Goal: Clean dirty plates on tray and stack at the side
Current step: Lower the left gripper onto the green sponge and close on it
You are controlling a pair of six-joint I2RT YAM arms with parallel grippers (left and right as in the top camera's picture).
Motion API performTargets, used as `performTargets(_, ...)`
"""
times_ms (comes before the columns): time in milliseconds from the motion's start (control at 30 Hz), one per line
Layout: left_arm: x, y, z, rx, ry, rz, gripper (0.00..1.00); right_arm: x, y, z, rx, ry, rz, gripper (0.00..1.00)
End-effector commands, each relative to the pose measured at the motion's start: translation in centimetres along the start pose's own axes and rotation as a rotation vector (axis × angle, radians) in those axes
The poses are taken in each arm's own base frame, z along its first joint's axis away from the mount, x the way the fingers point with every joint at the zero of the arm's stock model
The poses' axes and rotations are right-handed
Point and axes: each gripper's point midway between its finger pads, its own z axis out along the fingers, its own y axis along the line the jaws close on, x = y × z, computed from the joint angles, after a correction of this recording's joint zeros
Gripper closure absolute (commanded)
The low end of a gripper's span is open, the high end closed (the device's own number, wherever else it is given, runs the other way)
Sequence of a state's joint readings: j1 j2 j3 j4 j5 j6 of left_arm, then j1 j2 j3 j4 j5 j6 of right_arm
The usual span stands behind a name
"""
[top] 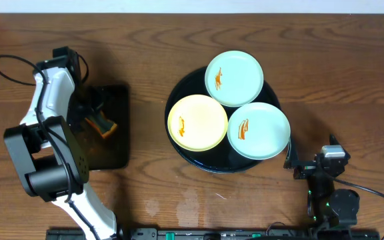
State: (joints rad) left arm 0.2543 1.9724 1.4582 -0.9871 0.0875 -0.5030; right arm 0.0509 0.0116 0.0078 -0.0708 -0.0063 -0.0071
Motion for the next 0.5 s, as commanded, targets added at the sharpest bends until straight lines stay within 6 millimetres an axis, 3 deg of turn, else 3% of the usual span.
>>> performTargets(0, 0.7, 0.1, 1.4, 0.014, 0.025, 0.006, 0.00, 0.1, -0.3, 0.0, 0.013, 0.000, 0.015, 0.01)
performTargets(367, 1.5, 0.6, 5.1, 0.029, 0.014, 0.010, 0.00, 0.1, -0.3, 0.0, 0.013, 0.000, 0.015, 0.01)
performTargets(467, 1.7, 0.7, 5.3, 0.027, 0.018, 0.010, 0.08, 0.1, -0.3, 0.0, 0.013, 0.000, 0.015, 0.01)
